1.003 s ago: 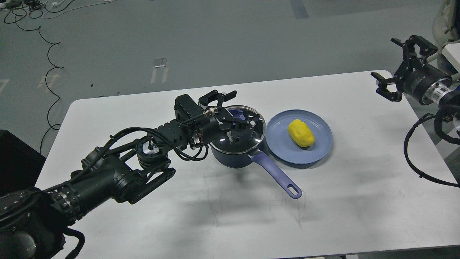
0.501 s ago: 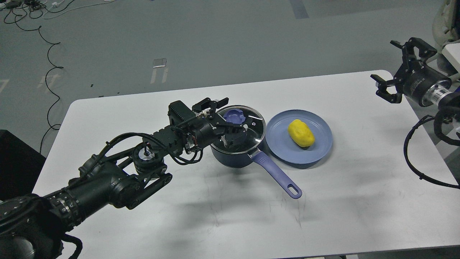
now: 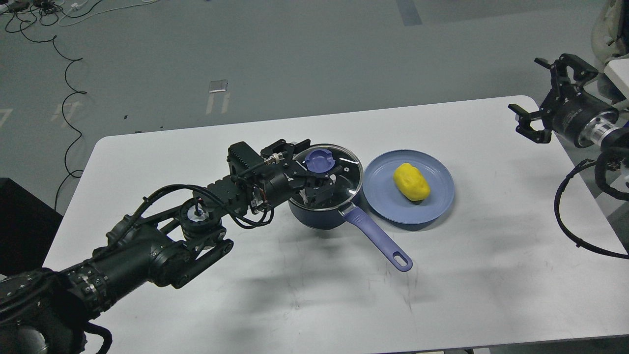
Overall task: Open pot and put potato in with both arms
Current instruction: 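Lower the left gripper and grasp the blue knob of the glass lid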
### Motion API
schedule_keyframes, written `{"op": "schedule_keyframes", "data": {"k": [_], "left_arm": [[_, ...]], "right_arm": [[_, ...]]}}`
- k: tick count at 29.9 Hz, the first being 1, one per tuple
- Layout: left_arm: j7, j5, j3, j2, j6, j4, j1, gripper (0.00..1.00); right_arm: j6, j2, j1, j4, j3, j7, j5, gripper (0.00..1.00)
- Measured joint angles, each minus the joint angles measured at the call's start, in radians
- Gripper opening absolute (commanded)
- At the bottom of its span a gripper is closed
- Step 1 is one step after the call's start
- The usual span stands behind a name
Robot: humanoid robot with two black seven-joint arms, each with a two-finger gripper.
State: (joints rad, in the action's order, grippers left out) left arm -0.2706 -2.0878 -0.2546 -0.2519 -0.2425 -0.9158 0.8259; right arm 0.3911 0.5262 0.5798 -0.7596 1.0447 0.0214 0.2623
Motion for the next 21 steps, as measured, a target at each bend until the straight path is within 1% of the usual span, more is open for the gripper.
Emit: {"op": "schedule_keyframes", "data": {"k": [1, 2, 3, 12, 13, 14, 15, 16, 17, 21], "left_arm": [[0.000, 0.000, 0.000, 0.000, 0.000, 0.000, 0.000, 0.81], [-0.001, 0.000, 0.000, 0.001, 0.000, 0.000, 0.000, 0.75], [-0.001, 0.000, 0.000, 0.001, 0.000, 0.000, 0.000, 0.74], [-0.002, 0.000, 0.001, -0.001, 0.008, 0.001, -0.002, 0.73], [-0.002, 0.000, 0.001, -0.002, 0.008, 0.001, -0.002, 0.70], [-0.002, 0.000, 0.001, -0.002, 0.009, 0.002, -0.002, 0.57], [-0.002, 0.000, 0.002, -0.002, 0.009, 0.003, -0.002, 0.54], [-0.002, -0.001, 0.002, -0.003, 0.009, 0.004, -0.002, 0.54], [-0.002, -0.002, 0.002, -0.003, 0.009, 0.004, -0.003, 0.52], [-0.013, -0.003, 0.016, -0.008, 0.008, 0.005, -0.004, 0.51]], "right_arm": [[0.000, 0.000, 0.000, 0.000, 0.000, 0.000, 0.000, 1.00], [0.000, 0.000, 0.000, 0.000, 0.000, 0.000, 0.000, 1.00], [0.000, 0.000, 0.000, 0.000, 0.000, 0.000, 0.000, 1.00], [0.000, 0.003, -0.002, 0.000, -0.001, 0.000, 0.001, 1.00], [0.000, 0.003, -0.003, 0.000, -0.001, 0.000, 0.001, 1.00], [0.000, 0.003, -0.004, 0.000, -0.001, 0.000, 0.001, 1.00], [0.000, 0.003, -0.005, 0.000, -0.001, 0.000, 0.001, 1.00], [0.000, 0.003, -0.006, 0.000, -0.002, 0.000, 0.001, 1.00], [0.000, 0.003, -0.007, 0.001, -0.002, 0.000, 0.002, 1.00], [0.000, 0.003, -0.009, 0.002, -0.002, 0.000, 0.002, 1.00]]}}
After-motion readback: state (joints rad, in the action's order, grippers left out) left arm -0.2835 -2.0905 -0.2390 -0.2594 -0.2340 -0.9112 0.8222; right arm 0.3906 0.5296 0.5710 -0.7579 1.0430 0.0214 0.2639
